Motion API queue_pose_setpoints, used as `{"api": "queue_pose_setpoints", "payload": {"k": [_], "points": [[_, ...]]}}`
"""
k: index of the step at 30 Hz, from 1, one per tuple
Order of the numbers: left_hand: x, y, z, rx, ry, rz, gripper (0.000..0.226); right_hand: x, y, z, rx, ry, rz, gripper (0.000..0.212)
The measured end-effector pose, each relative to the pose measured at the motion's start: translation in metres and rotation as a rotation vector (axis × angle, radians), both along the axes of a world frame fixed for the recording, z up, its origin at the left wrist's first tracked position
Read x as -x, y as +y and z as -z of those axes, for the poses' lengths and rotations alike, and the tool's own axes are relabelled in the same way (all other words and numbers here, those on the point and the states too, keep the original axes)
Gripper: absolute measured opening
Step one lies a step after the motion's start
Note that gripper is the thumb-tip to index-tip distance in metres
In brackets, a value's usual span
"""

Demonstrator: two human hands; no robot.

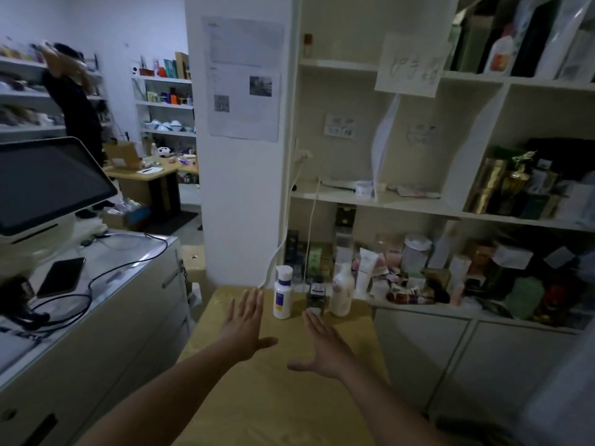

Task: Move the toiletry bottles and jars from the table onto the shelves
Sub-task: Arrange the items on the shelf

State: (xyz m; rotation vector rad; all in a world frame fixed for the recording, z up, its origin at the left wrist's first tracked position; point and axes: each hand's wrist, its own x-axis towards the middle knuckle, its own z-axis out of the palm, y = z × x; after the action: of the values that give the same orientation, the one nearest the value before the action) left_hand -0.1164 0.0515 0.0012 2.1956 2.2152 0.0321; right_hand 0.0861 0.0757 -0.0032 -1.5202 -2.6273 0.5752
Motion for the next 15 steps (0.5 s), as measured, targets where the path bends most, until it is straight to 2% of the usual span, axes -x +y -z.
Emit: {"api": "queue_pose_setpoints", "payload": {"k": [7, 15], "points": [[0.048, 0.123, -0.003, -0.025, -0.003, -0.056, 0.106, 0.051, 0.125, 0.005, 0.102, 0.127, -0.021, 0.117], [0.08, 0.205, 0.032, 0.083, -0.028, -0.081, 0.108, 0.097, 0.216, 0.044, 0.3, 0.22, 0.145, 0.131]]}}
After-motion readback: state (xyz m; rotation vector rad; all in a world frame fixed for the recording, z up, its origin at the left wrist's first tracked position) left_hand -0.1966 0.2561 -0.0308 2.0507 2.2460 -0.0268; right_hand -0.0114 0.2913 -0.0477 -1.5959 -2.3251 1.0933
